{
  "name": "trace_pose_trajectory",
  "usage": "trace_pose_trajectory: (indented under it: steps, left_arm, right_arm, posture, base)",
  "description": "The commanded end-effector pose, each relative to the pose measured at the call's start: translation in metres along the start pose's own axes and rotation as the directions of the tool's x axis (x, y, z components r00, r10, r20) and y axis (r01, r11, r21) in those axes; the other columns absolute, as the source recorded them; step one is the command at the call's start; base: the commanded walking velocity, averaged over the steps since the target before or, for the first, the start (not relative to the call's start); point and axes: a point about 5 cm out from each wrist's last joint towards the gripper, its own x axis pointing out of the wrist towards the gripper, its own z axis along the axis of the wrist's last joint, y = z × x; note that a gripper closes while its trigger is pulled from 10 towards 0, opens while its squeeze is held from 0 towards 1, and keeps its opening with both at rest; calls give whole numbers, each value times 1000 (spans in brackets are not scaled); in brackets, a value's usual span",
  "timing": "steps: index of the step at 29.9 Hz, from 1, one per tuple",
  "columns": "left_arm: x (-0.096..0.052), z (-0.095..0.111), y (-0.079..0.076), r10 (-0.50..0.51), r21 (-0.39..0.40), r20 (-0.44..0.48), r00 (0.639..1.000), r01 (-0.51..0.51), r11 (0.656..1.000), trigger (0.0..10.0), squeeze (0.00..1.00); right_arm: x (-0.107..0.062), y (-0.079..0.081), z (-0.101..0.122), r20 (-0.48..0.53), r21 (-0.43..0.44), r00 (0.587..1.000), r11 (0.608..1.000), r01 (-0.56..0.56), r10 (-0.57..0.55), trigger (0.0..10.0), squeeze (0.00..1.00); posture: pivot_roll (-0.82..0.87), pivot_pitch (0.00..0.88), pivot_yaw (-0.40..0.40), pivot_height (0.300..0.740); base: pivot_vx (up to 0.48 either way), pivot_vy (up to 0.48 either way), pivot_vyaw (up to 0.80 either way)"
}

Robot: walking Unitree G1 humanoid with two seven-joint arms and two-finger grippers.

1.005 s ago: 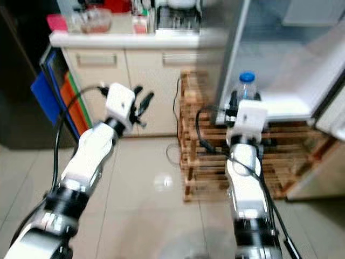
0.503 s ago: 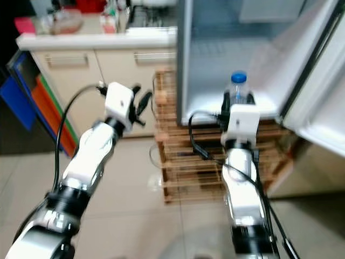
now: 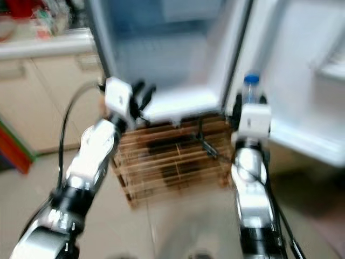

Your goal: Restocking fridge

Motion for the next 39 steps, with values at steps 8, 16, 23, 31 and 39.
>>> trace_pose_trajectory:
  steps: [8, 16, 23, 31, 39]
  left_arm:
    - [-3, 1, 8, 20, 32, 1, 1000, -20, 999, 10000, 0]
    - [-3, 3, 5, -11, -1, 18, 1000, 11, 1000, 10000, 0]
    - [-1, 4, 4, -10, -13, 21, 1000, 11, 1000, 10000, 0]
    - [0, 4, 2, -11, 0, 19, 1000, 11, 1000, 10000, 0]
    - [-2, 3, 5, -5, 16, 18, 1000, 5, 1000, 10000, 0]
  right_arm:
    - [9, 10, 12, 47, 35, 998, 999, -30, 29, 10000, 0]
    - [12, 24, 17, 76, 33, 993, 996, -89, 86, 10000, 0]
    - [15, 34, 20, 83, 50, 991, 993, -110, 105, 10000, 0]
    - [15, 42, 21, 86, 67, 988, 988, -137, 131, 10000, 0]
    - [13, 44, 19, 81, 84, 989, 988, -131, 124, 10000, 0]
  posture:
    - [-108, 0, 45, 736]
    - [-112, 0, 48, 736]
    - [-111, 0, 43, 736]
    - [-111, 0, 42, 736]
    - [-118, 0, 72, 736]
  base:
    - [0, 0, -334]
    - [339, 46, 0]
    - [286, 386, 0]
    - [34, 447, 0]
    - [0, 0, 0]
